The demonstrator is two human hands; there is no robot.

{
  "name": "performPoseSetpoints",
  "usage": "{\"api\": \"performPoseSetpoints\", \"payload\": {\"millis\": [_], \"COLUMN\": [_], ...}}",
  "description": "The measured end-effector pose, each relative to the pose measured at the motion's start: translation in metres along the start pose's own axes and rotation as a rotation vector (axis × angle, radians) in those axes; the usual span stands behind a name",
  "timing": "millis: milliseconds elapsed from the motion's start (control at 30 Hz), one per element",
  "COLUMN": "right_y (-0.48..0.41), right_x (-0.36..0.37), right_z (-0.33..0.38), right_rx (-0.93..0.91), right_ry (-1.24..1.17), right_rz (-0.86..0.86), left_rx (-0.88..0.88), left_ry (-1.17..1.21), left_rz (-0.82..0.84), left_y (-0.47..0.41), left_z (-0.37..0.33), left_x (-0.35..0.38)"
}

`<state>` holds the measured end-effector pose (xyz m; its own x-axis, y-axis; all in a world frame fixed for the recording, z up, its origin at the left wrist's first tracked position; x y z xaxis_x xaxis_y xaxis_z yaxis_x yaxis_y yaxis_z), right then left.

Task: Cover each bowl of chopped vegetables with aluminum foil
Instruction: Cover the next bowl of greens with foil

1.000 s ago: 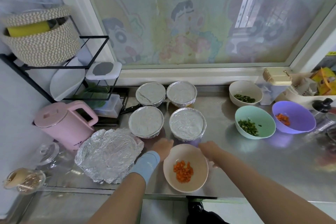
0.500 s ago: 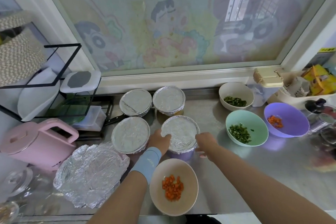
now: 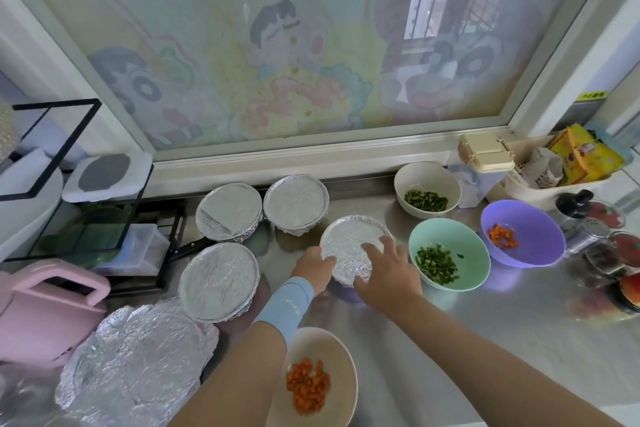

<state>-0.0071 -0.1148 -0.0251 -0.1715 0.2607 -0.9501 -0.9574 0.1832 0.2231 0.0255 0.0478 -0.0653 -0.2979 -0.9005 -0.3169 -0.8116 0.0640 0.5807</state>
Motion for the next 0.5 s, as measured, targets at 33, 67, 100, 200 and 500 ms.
{"api": "performPoseSetpoints", "payload": {"millis": [33, 67, 100, 200, 500], "right_y": [-0.001, -0.003, -0.005, -0.017, -0.058], "right_x": [0.005, 0.011, 0.016, 0.022, 0.009], "right_z": [0.0, -0.002, -0.005, -0.008, -0.01], "right_rx": [-0.03, -0.047, -0.052, -0.098, -0.158], "right_ry": [0.016, 0.018, 0.02, 0.07, 0.161], "right_rz": [0.052, 0.103, 0.143, 0.153, 0.084], "left_rx": [0.006, 0.016, 0.026, 0.044, 0.182], "left_ry": [0.006, 0.006, 0.008, 0.037, -0.18], "left_rz": [0.0, -0.008, -0.019, -0.044, 0.001], "left_y": [0.002, 0.004, 0.004, -0.006, -0.034], "left_z": [-0.007, -0.014, -0.018, -0.027, -0.058], "left_x": [0.0, 0.0, -0.001, -0.002, 0.006]}}
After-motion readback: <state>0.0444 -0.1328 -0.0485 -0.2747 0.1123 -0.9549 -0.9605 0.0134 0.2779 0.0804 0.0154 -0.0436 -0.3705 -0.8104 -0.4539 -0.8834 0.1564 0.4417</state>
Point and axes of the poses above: each hand's wrist, its own y-axis away from the middle knuckle, its own x-axis out of the palm, z = x × y, the point moved 6 cm from there along -y, towards the middle knuckle, and after that the axes turned 8 degrees about x, right-handed, at the moved point
